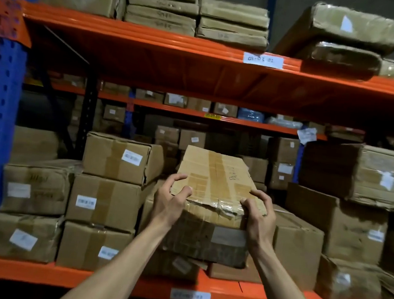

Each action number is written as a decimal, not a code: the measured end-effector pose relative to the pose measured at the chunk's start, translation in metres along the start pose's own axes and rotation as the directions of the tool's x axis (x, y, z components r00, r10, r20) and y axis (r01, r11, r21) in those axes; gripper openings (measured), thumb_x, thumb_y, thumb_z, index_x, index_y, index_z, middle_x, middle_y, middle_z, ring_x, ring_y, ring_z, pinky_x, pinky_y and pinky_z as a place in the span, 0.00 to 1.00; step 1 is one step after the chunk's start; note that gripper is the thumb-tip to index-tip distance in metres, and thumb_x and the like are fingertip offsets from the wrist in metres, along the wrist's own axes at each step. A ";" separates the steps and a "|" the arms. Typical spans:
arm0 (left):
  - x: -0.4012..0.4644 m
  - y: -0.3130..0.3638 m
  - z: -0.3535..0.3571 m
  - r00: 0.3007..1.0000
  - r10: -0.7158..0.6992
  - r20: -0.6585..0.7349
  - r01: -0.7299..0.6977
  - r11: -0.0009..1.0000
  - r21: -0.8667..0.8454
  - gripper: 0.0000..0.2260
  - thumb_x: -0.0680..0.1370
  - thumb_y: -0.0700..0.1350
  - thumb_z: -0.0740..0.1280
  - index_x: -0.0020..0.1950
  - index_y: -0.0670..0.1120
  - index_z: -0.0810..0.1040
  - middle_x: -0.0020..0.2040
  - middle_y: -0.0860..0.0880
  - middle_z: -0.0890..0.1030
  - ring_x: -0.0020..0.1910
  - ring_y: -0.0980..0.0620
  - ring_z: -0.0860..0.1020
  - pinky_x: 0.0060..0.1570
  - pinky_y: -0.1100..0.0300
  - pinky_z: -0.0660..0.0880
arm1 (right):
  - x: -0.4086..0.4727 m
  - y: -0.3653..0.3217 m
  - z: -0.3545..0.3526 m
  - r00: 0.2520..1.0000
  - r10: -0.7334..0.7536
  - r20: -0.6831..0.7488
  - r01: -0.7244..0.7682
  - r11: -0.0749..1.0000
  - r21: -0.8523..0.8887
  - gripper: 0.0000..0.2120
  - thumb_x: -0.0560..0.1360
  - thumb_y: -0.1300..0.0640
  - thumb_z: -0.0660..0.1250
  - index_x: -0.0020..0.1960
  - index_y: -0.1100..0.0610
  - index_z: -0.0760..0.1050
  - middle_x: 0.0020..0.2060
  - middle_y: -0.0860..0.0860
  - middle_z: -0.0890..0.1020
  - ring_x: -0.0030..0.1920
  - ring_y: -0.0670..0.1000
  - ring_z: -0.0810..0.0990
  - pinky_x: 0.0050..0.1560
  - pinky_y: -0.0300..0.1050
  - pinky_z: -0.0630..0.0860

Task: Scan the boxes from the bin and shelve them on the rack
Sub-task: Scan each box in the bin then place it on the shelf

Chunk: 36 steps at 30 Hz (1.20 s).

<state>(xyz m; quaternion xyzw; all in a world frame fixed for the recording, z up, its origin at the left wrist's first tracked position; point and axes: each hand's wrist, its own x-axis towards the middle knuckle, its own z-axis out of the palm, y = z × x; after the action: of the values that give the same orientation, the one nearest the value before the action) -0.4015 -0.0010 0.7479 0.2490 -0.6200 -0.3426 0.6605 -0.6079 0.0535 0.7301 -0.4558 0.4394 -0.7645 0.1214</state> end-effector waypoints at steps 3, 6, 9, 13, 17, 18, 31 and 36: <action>0.053 -0.017 -0.013 1.000 -0.005 -0.024 0.006 1.000 0.024 0.17 0.68 0.51 0.68 0.57 0.52 0.80 0.50 0.55 0.82 0.46 0.63 0.80 0.38 0.72 0.73 | 0.041 0.019 0.045 1.000 0.004 0.011 -0.004 1.000 -0.011 0.22 0.64 0.38 0.70 0.57 0.40 0.79 0.52 0.46 0.84 0.51 0.49 0.83 0.46 0.49 0.79; 0.100 -0.046 -0.026 0.998 -0.031 -0.058 0.033 0.998 0.044 0.16 0.68 0.52 0.68 0.55 0.54 0.80 0.50 0.58 0.81 0.48 0.63 0.78 0.41 0.66 0.71 | 0.080 0.046 0.088 0.999 0.021 0.035 -0.020 1.000 -0.023 0.20 0.65 0.38 0.71 0.56 0.39 0.79 0.51 0.48 0.84 0.51 0.52 0.84 0.49 0.55 0.82; 0.142 -0.078 -0.035 0.995 -0.034 -0.091 0.040 0.997 0.066 0.15 0.68 0.52 0.68 0.53 0.54 0.81 0.49 0.59 0.81 0.49 0.62 0.77 0.42 0.63 0.71 | 0.111 0.074 0.122 0.999 0.018 0.034 -0.016 0.999 -0.044 0.20 0.64 0.34 0.69 0.54 0.37 0.78 0.49 0.46 0.83 0.49 0.49 0.83 0.43 0.49 0.79; 0.186 -0.108 -0.039 0.992 0.040 -0.119 -0.031 0.996 0.084 0.06 0.73 0.47 0.69 0.49 0.51 0.84 0.45 0.61 0.82 0.47 0.64 0.78 0.43 0.62 0.70 | 0.146 0.096 0.155 1.000 -0.012 0.012 0.013 0.996 -0.084 0.16 0.66 0.35 0.69 0.51 0.40 0.78 0.49 0.47 0.82 0.50 0.48 0.81 0.44 0.46 0.75; 0.208 -0.129 -0.039 0.972 0.210 -0.102 -0.185 0.959 0.213 0.10 0.74 0.53 0.68 0.47 0.49 0.84 0.50 0.64 0.82 0.53 0.66 0.76 0.51 0.65 0.69 | 0.165 0.109 0.170 0.996 -0.077 0.047 0.082 0.990 -0.113 0.13 0.69 0.38 0.71 0.52 0.37 0.75 0.54 0.53 0.82 0.50 0.51 0.82 0.43 0.46 0.78; 0.215 -0.132 -0.038 0.957 0.274 -0.090 -0.239 0.928 0.285 0.10 0.74 0.53 0.69 0.47 0.48 0.85 0.53 0.57 0.82 0.56 0.60 0.77 0.55 0.64 0.70 | 0.170 0.109 0.174 0.995 -0.082 0.060 0.088 0.990 -0.113 0.13 0.68 0.37 0.71 0.51 0.34 0.75 0.55 0.54 0.81 0.52 0.53 0.82 0.45 0.48 0.80; 0.219 -0.203 -0.046 0.650 0.517 0.557 -0.646 -0.012 0.764 0.27 0.83 0.54 0.49 0.80 0.43 0.56 0.80 0.42 0.58 0.80 0.45 0.54 0.75 0.35 0.47 | 0.156 0.168 0.186 0.746 -0.594 0.300 0.592 0.387 -0.707 0.29 0.85 0.48 0.50 0.84 0.56 0.58 0.83 0.64 0.49 0.84 0.62 0.44 0.81 0.67 0.42; 0.208 -0.191 -0.043 0.745 0.379 0.548 -0.584 -0.025 0.811 0.28 0.83 0.54 0.49 0.81 0.42 0.55 0.80 0.41 0.57 0.80 0.44 0.54 0.75 0.34 0.48 | 0.151 0.178 0.182 0.791 -0.490 0.367 0.573 0.378 -0.727 0.31 0.86 0.45 0.46 0.86 0.54 0.50 0.84 0.59 0.41 0.84 0.60 0.38 0.81 0.64 0.36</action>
<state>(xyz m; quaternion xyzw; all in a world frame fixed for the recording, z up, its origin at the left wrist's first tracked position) -0.3877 -0.2861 0.7339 0.3429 -0.7848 0.3597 0.3702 -0.5839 -0.2414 0.7159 -0.6086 0.5614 -0.4515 -0.3324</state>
